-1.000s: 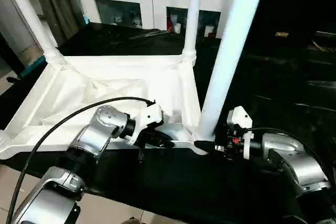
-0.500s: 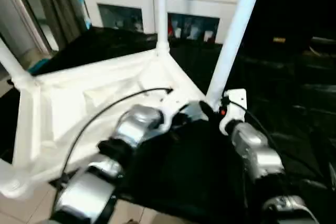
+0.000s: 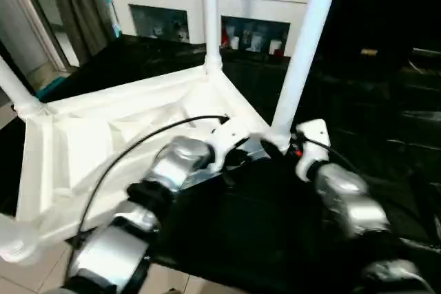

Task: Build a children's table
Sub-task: Rotate leg to tighten

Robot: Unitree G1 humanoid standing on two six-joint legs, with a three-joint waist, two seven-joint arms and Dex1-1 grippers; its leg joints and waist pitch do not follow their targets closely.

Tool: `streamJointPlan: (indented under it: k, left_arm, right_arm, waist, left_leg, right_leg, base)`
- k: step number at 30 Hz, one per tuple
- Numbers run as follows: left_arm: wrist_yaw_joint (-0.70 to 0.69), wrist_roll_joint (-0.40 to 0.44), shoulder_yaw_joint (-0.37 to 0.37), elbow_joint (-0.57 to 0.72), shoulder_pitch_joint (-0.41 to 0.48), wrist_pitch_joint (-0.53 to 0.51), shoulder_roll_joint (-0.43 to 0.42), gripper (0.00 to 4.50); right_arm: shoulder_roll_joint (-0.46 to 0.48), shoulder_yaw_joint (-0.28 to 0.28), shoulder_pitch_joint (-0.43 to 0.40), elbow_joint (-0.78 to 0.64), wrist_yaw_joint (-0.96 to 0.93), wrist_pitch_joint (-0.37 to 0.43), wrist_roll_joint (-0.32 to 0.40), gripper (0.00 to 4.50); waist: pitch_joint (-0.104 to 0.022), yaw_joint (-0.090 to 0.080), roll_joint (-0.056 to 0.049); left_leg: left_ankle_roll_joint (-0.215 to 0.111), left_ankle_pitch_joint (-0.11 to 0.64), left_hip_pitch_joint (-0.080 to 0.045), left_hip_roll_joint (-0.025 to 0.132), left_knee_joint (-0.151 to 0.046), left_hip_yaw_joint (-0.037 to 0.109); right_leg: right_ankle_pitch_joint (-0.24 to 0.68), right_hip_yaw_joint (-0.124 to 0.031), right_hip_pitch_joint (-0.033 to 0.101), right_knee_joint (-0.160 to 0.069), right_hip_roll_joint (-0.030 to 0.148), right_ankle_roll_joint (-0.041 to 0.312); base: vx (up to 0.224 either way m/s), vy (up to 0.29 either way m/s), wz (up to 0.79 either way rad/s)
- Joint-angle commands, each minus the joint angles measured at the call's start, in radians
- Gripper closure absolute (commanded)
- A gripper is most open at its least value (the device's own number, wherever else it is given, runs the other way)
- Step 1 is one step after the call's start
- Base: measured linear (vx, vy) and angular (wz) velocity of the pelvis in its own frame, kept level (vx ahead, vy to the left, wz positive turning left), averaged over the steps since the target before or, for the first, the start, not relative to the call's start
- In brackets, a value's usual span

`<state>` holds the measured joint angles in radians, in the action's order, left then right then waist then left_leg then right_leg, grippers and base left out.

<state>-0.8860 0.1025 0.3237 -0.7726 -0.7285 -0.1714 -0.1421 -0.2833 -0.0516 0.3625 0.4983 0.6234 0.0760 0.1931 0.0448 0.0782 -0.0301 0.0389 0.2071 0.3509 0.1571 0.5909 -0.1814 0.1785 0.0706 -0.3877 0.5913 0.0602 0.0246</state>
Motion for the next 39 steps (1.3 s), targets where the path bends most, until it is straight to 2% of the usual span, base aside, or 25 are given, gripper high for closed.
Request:
streamJointPlan:
  k: [1,2,3,6,7,11,14,15,18,22,24,28,32,34,35,36,38,39]
  left_arm:
    - [-0.089,-0.005,0.037,0.004,0.046,0.036,-0.031,4.50]
    - [-0.089,-0.005,0.037,0.004,0.046,0.036,-0.031,4.50]
    - [-0.185,-0.029,0.047,0.043,0.073,0.076,-0.067,4.50]
    - [-0.302,-0.068,0.057,0.106,0.105,0.076,-0.106,4.50]
    - [-0.371,-0.084,0.066,0.157,0.125,0.055,-0.139,4.50]
    - [-0.448,-0.104,0.075,0.221,0.146,0.035,-0.185,4.50]
    - [-0.468,-0.107,0.076,0.235,0.154,0.037,-0.199,4.50]
    - [-0.477,-0.108,0.075,0.241,0.157,0.038,-0.203,4.50]
    - [-0.485,-0.111,0.074,0.255,0.163,0.032,-0.209,4.50]
    - [-0.481,-0.114,0.076,0.272,0.167,0.021,-0.211,4.50]
    - [-0.481,-0.112,0.076,0.269,0.164,0.019,-0.206,4.50]
    - [-0.474,-0.109,0.077,0.265,0.163,0.021,-0.202,4.50]
    - [-0.397,-0.082,0.070,0.233,0.151,0.007,-0.183,4.50]
    - [-0.300,-0.064,0.050,0.182,0.127,0.004,-0.148,4.50]
    - [-0.252,-0.054,0.042,0.156,0.113,-0.001,-0.130,4.50]
    - [-0.202,-0.045,0.033,0.131,0.098,-0.004,-0.112,4.50]
    - [-0.098,-0.033,0.013,0.080,0.065,-0.029,-0.067,4.50]
    - [-0.098,-0.033,0.013,0.080,0.065,-0.029,-0.067,4.50]
  right_arm:
    - [-0.032,-0.061,-0.021,-0.073,0.132,0.017,0.014,0.73]
    - [-0.032,-0.061,-0.021,-0.073,0.132,0.017,0.014,0.73]
    - [-0.077,-0.082,-0.043,-0.109,0.202,0.017,0.017,0.73]
    - [-0.109,-0.093,-0.056,-0.137,0.268,0.030,0.029,0.73]
    - [-0.129,-0.096,-0.066,-0.166,0.317,0.052,0.045,0.73]
    - [-0.175,-0.123,-0.085,-0.213,0.397,0.084,0.054,0.73]
    - [-0.194,-0.135,-0.095,-0.228,0.432,0.102,0.060,0.73]
    - [-0.201,-0.138,-0.099,-0.233,0.446,0.105,0.061,0.73]
    - [-0.211,-0.138,-0.105,-0.238,0.470,0.113,0.062,0.99]
    - [-0.208,-0.128,-0.107,-0.247,0.475,0.128,0.077,1.21]
    - [-0.204,-0.131,-0.108,-0.249,0.479,0.132,0.076,1.47]
    - [-0.195,-0.127,-0.109,-0.243,0.469,0.134,0.077,1.64]
    - [-0.163,-0.109,-0.102,-0.200,0.385,0.138,0.048,1.67]
    - [-0.119,-0.086,-0.083,-0.132,0.255,0.119,0.009,1.70]
    - [-0.095,-0.070,-0.072,-0.096,0.187,0.110,-0.005,1.70]
    - [-0.070,-0.052,-0.061,-0.061,0.118,0.102,-0.015,1.70]
    - [-0.007,-0.001,-0.039,-0.001,-0.024,0.110,-0.007,1.71]
    - [-0.007,-0.001,-0.039,-0.001,-0.024,0.110,-0.007,1.71]
  waist:
    - [-0.053,0.005,0.016]
    - [-0.054,0.005,0.016]
    - [-0.054,0.005,0.016]
    - [-0.054,0.005,0.012]
    - [-0.055,0.008,0.009]
    - [-0.057,0.013,0.009]
    - [-0.054,0.013,0.008]
    - [-0.053,0.013,0.011]
    - [-0.052,0.014,0.012]
    - [-0.054,0.013,0.010]
    - [-0.055,0.013,0.010]
    - [-0.055,0.013,0.010]
    - [-0.054,0.012,0.011]
    - [-0.049,0.007,0.011]
    - [-0.044,0.003,0.016]
    - [-0.042,0.000,0.012]
    - [-0.040,-0.009,0.013]
    - [-0.043,-0.012,0.014]
  left_leg:
    - [-0.100,0.161,0.006,0.072,-0.069,0.031]
    - [-0.110,0.147,0.009,0.073,-0.068,0.031]
    - [-0.113,0.143,0.009,0.073,-0.068,0.031]
    - [-0.115,0.138,0.008,0.079,-0.070,0.031]
    - [-0.111,0.144,0.003,0.084,-0.071,0.030]
    - [-0.112,0.127,0.005,0.086,-0.068,0.029]
    - [-0.102,0.150,0.005,0.083,-0.068,0.028]
    - [-0.098,0.157,0.005,0.082,-0.069,0.027]
    - [-0.092,0.159,0.006,0.081,-0.069,0.028]
    - [-0.091,0.146,0.004,0.082,-0.069,0.029]
    - [-0.092,0.136,0.006,0.080,-0.067,0.028]
    - [-0.091,0.139,0.005,0.079,-0.067,0.028]
    - [-0.086,0.141,0.005,0.078,-0.067,0.028]
    - [-0.071,0.174,0.000,0.074,-0.069,0.028]
    - [-0.057,0.203,-0.002,0.072,-0.072,0.030]
    - [-0.041,0.230,-0.006,0.073,-0.075,0.032]
    - [-0.018,0.276,-0.013,0.072,-0.078,0.038]
    - [-0.014,0.281,-0.014,0.072,-0.078,0.039]
  right_leg:
    - [0.293,-0.059,0.051,-0.085,0.107,0.186]
    - [0.279,-0.058,0.051,-0.084,0.107,0.190]
    - [0.273,-0.057,0.052,-0.083,0.106,0.191]
    - [0.261,-0.057,0.049,-0.078,0.105,0.204]
    - [0.247,-0.056,0.046,-0.075,0.103,0.217]
    - [0.167,-0.057,0.045,-0.063,0.102,0.238]
    - [0.203,-0.056,0.043,-0.069,0.102,0.234]
    - [0.225,-0.057,0.045,-0.072,0.103,0.227]
    - [0.257,-0.057,0.044,-0.074,0.103,0.213]
    - [0.241,-0.057,0.043,-0.072,0.102,0.213]
    - [0.223,-0.057,0.044,-0.071,0.102,0.217]
    - [0.231,-0.056,0.045,-0.072,0.101,0.215]
    - [0.247,-0.056,0.043,-0.074,0.101,0.210]
    - [0.314,-0.055,0.037,-0.085,0.100,0.197]
    - [0.392,-0.053,0.039,-0.093,0.102,0.177]
    - [0.459,-0.052,0.033,-0.098,0.102,0.159]
    - [0.533,-0.049,0.032,-0.107,0.104,0.137]
    - [0.537,-0.049,0.032,-0.110,0.106,0.126]
  base:
    - [0.000,0.000,0.00]
    - [0.000,0.000,0.00]
    - [0.000,0.000,0.00]
    - [0.000,0.000,0.00]
    - [0.000,0.000,0.00]
    - [0.000,0.000,0.00]
    - [0.000,0.000,0.00]
    - [0.000,0.000,0.00]
    - [0.000,0.000,0.00]
    - [0.000,0.000,0.00]
    - [0.000,0.000,0.00]
    - [0.000,0.000,0.00]
    - [0.000,0.000,0.00]
    - [0.000,0.000,0.00]
    - [0.000,0.000,0.00]
    - [0.000,0.000,0.00]
    - [0.000,0.000,0.00]
    - [0.000,0.000,0.00]
